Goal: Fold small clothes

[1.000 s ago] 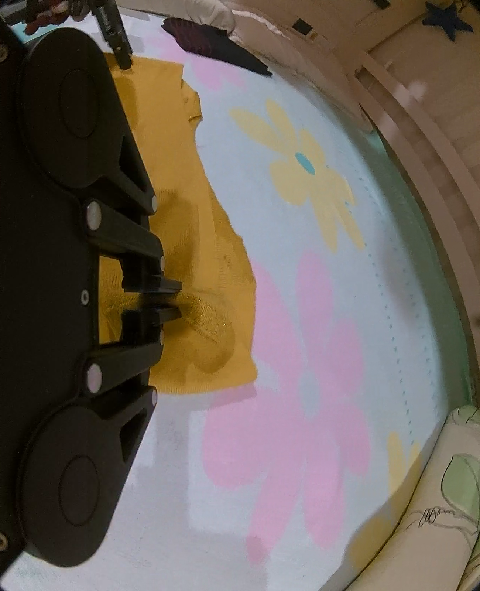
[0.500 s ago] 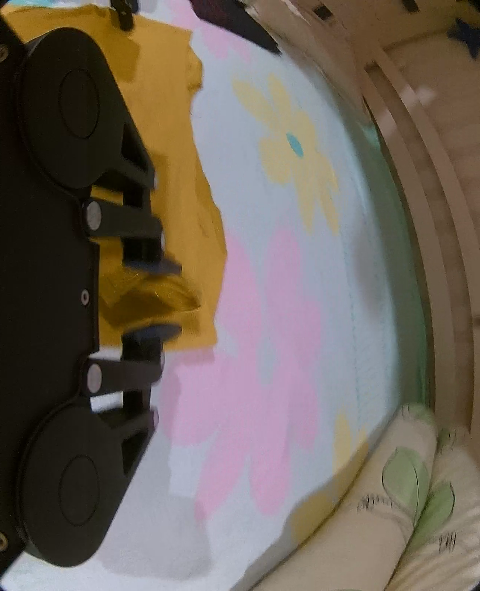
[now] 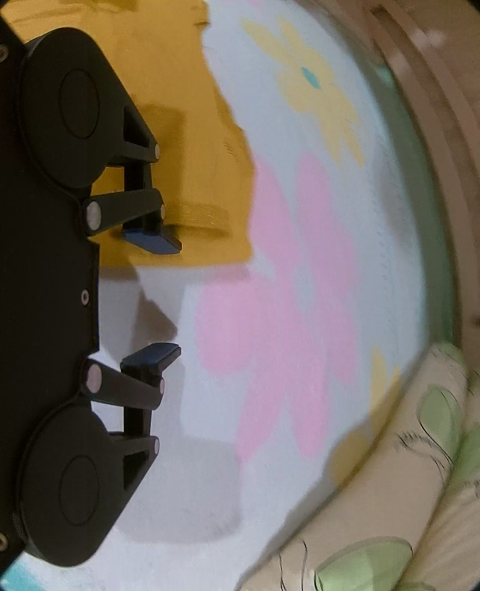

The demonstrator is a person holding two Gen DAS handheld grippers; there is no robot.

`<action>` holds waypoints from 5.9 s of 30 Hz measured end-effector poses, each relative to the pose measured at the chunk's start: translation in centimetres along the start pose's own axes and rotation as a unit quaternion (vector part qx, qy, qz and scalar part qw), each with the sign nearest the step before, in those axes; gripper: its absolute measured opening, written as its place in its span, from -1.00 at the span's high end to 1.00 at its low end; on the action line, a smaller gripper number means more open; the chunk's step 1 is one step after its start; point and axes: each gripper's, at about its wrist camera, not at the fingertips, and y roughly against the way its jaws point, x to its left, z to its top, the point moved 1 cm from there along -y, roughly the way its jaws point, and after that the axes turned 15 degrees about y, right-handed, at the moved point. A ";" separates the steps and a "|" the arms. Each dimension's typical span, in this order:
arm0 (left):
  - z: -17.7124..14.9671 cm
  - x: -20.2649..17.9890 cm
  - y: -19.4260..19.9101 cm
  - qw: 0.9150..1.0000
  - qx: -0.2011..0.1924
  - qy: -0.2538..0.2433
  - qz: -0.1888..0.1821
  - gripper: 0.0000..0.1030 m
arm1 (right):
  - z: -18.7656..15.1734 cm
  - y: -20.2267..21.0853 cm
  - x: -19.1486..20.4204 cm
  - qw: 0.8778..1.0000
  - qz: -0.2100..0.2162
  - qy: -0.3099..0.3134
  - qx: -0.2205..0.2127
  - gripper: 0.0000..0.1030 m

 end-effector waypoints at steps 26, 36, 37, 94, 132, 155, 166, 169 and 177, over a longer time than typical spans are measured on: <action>-1.4 0.4 -0.4 0.999 0.005 -0.018 -0.029 -0.98 | -1.1 -0.8 7.1 0.989 0.074 0.126 0.002 -0.99; -2.8 2.5 3.8 0.997 0.033 0.021 -0.074 -0.97 | -1.2 5.6 5.9 0.990 0.099 0.099 -0.017 -0.99; -3.1 2.5 4.3 0.996 0.033 0.020 -0.078 -0.96 | -1.5 6.2 5.7 0.990 0.102 0.091 -0.019 -0.99; -11.1 3.5 9.1 0.997 0.030 0.036 -0.065 0.85 | -8.2 13.4 4.8 0.983 0.179 0.031 -0.011 -0.99; -22.7 6.5 17.1 0.992 0.069 0.021 -0.108 -0.56 | -22.8 19.7 2.1 0.971 0.219 -0.025 0.088 -0.99; -23.4 6.0 16.5 0.990 0.071 0.015 -0.124 -0.96 | -24.4 19.0 2.4 0.963 0.248 -0.033 0.100 -1.00; -22.9 7.5 17.3 0.995 0.049 0.031 -0.085 0.35 | -24.6 19.4 2.7 0.963 0.250 -0.028 0.095 -0.98; -22.6 8.1 17.3 0.993 0.049 0.050 -0.092 0.64 | -24.3 19.6 3.0 0.967 0.234 -0.010 0.097 -0.55; -22.5 7.3 18.1 0.993 0.031 0.030 -0.107 0.91 | -24.3 19.7 2.6 0.961 0.258 -0.023 0.096 0.68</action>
